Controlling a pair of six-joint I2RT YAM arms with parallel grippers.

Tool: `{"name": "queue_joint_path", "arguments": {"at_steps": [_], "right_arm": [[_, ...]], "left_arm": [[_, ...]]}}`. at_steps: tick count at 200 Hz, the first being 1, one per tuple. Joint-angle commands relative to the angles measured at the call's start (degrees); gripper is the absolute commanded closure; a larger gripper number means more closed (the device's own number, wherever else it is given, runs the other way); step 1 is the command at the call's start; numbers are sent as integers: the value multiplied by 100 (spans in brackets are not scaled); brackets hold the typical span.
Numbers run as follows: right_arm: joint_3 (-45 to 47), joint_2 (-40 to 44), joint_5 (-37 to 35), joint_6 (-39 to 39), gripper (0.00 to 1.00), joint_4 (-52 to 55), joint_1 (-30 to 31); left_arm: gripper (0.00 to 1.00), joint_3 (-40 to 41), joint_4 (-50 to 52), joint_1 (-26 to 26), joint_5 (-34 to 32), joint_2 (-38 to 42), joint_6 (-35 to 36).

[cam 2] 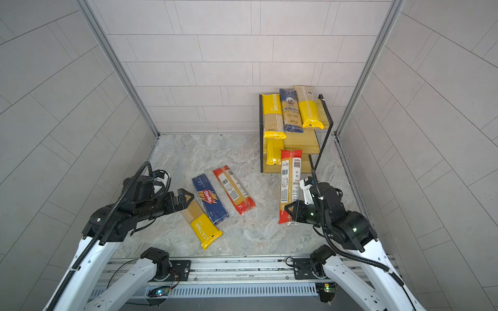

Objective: Arrange pasta packages on shelves
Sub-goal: Pick up the pasta bag, then place the pasta bag on the shelf.

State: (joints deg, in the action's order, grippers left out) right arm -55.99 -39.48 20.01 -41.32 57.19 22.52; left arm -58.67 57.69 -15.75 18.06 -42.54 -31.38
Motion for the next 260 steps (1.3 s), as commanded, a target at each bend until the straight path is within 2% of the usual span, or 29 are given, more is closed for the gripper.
{"name": "queue_joint_path", "arguments": {"at_steps": [1, 18, 33, 69, 123, 178, 223, 260], "right_arm": [[-274, -224, 540, 491, 100, -873, -734], [-270, -450, 1009, 571, 100, -1072, -1291], [-381, -650, 1177, 645, 100, -1178, -1520], [-919, -1154, 1170, 899, 100, -1183, -1635], [-1452, -1918, 1200, 1141, 100, -1493, -1913], [-1988, -2902, 1124, 1148, 100, -1896, -2002], [-2541, -3716, 749, 1494, 100, -1922, -2099], [-2756, -4264, 812, 1662, 100, -2266, -2271]], "left_arm": [[0, -207, -101, 44, 54, -19, 185], [0, -276, -93, 43, 46, -97, 262], [0, -349, -86, 43, 62, -157, 290], [0, -386, -170, 37, 176, -158, 278], [1, -496, -142, 37, 389, -705, 395], [1, -451, -196, 37, 277, -873, 457], [1, -491, -292, 37, 315, -1206, 505], [1, -554, -307, 34, 203, -1436, 576]]}}
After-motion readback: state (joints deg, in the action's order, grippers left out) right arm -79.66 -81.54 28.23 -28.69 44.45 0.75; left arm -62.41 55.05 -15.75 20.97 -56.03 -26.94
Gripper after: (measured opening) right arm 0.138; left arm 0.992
